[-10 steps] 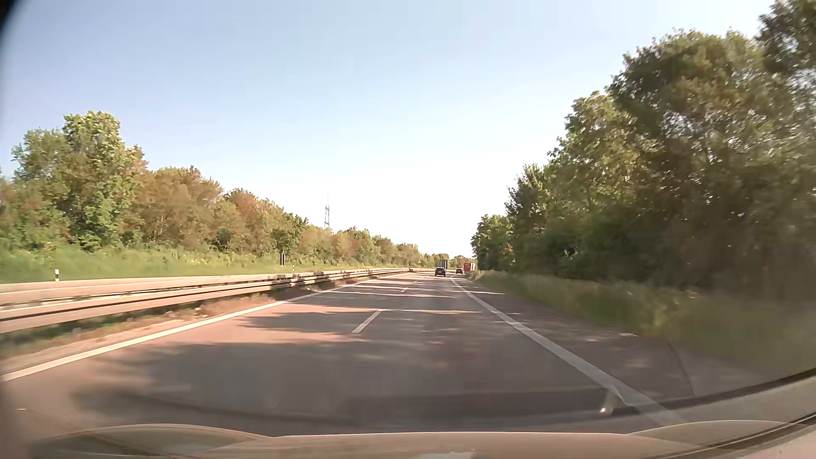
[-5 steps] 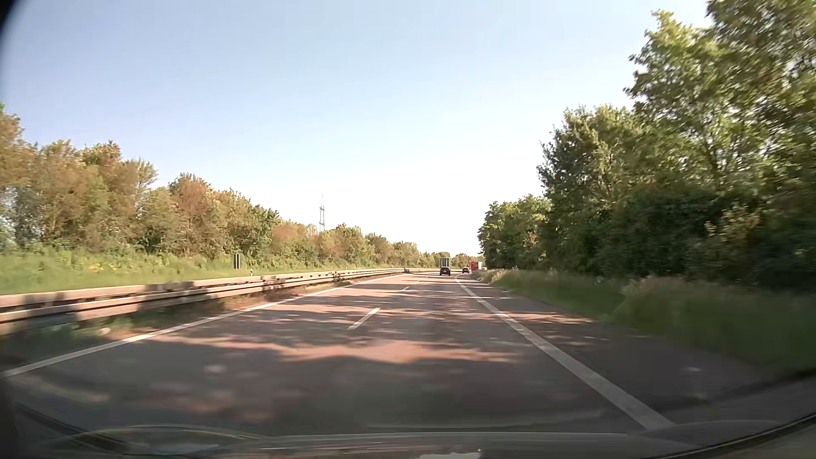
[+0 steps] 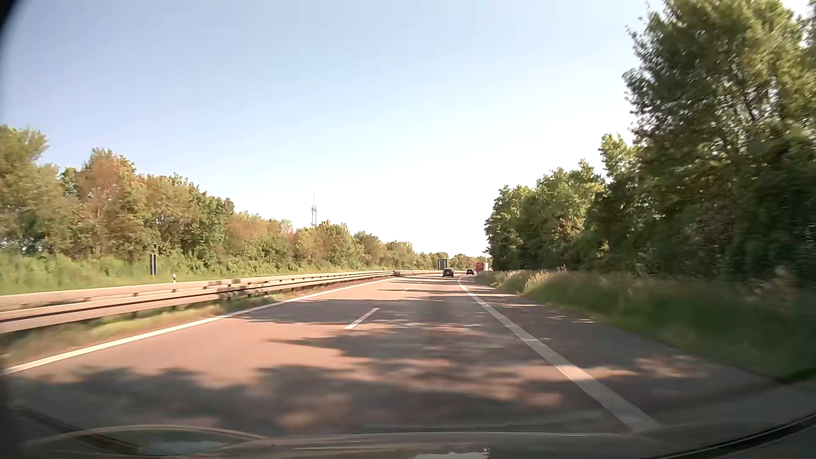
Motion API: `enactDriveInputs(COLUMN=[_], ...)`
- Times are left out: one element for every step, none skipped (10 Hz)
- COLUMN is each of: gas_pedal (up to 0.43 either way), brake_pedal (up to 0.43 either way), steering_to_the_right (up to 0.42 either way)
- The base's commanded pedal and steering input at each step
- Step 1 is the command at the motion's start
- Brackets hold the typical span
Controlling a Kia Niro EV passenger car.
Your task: Follow the waypoints while adhering to traffic rules and regulations
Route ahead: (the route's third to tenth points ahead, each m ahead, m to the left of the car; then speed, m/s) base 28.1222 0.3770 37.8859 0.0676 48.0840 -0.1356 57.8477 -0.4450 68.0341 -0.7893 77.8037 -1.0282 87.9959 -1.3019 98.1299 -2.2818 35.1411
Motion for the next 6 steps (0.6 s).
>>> enactDriveInputs(gas_pedal=[0.319,0.319,0.331,0.331,0.331,0.331], brake_pedal=[0.012,0.012,0.012,0.012,0.012,0.012], steering_to_the_right=[0.005,0.005,0.005,0.005,0.005,0.005])
